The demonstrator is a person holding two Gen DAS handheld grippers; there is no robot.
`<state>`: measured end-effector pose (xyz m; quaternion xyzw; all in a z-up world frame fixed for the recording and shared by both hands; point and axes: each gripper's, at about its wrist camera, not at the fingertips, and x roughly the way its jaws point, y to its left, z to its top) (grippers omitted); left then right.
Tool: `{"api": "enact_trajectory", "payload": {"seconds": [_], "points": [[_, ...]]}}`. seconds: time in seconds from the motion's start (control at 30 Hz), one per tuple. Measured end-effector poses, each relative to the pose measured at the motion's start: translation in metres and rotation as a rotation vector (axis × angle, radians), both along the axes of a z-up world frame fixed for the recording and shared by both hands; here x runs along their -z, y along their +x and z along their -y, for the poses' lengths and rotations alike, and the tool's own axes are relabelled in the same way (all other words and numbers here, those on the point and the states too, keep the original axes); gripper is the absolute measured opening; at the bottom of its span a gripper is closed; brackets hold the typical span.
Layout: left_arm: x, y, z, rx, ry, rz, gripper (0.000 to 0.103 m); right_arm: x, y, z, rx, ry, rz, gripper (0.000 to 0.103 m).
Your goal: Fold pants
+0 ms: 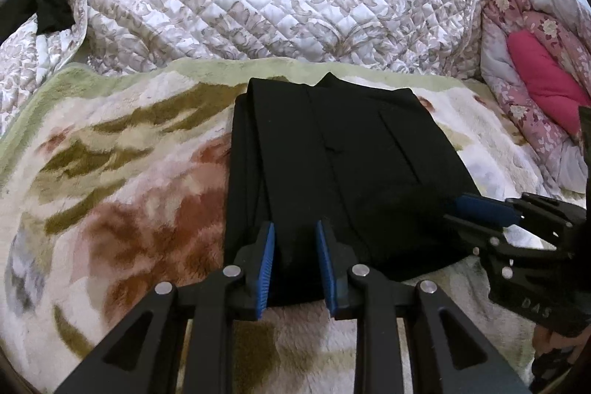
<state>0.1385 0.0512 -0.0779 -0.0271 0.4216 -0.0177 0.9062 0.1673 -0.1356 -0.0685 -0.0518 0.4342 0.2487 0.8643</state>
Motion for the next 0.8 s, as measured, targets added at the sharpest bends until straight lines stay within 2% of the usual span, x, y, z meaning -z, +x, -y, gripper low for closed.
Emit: {"api": "enact_trajectory", "payload": {"seconds": [0.23, 0.33, 0.4, 0.47, 0.8], "points": [[0.0, -0.023, 0.001, -0.017, -0.017, -0.028, 0.027, -0.002, -0.028, 0.003, 0.022, -0.057, 0.032, 0.051], [0.008, -0.033, 0.002, -0.022, -0.018, -0.078, 0.027, -0.009, -0.036, 0.008, 0.03, -0.041, 0.037, 0.051], [0.012, -0.041, 0.001, -0.028, -0.03, -0.089, 0.027, -0.008, -0.04, 0.012, 0.029, -0.019, -0.005, 0.051], [0.012, -0.051, 0.0, -0.034, -0.04, -0.088, 0.027, -0.003, -0.045, 0.017, 0.044, -0.014, -0.043, 0.051], [-0.002, -0.067, 0.002, -0.049, -0.036, -0.06, 0.027, -0.008, -0.065, 0.019, 0.057, 0.006, -0.028, 0.051]]}}
